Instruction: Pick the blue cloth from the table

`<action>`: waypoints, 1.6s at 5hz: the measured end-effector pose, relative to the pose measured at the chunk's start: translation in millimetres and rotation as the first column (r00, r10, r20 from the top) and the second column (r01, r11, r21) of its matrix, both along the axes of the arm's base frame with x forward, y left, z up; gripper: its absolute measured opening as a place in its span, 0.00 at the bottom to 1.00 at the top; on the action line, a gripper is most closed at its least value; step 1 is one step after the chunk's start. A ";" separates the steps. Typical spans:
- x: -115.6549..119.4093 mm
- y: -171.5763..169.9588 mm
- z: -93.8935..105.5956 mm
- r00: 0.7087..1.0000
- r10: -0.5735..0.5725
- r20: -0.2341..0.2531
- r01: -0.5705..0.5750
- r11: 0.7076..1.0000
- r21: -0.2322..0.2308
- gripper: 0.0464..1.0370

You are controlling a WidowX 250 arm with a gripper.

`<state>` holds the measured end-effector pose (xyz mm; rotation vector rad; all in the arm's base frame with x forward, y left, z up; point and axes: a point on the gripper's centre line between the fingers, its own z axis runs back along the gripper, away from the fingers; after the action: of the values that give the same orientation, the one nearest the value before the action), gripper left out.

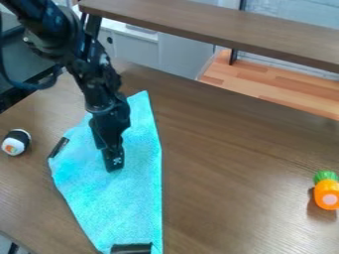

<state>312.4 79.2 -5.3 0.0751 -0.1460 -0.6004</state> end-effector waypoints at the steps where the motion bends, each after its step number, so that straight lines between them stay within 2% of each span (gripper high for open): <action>1: 7.6 -5.2 -3.9 1.000 0.003 -0.011 -0.003 1.000 0.003 0.96; 3: 27.8 -22.9 -5.0 1.000 0.008 -0.022 -0.008 1.000 0.006 0.96; 5: 63.4 -69.4 -7.0 0.999 0.029 -0.042 -0.028 1.000 0.003 0.96; 6: 80.0 -94.3 -6.5 0.999 0.027 -0.035 -0.026 1.000 0.007 0.96; 7: 98.1 -120.2 -7.2 0.999 0.018 -0.041 -0.018 1.000 -0.007 0.96; 8: 113.7 -132.8 -8.2 0.998 0.029 -0.059 -0.029 1.000 -0.010 0.96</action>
<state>426.1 -53.6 -13.5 0.0493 -0.0905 -0.5721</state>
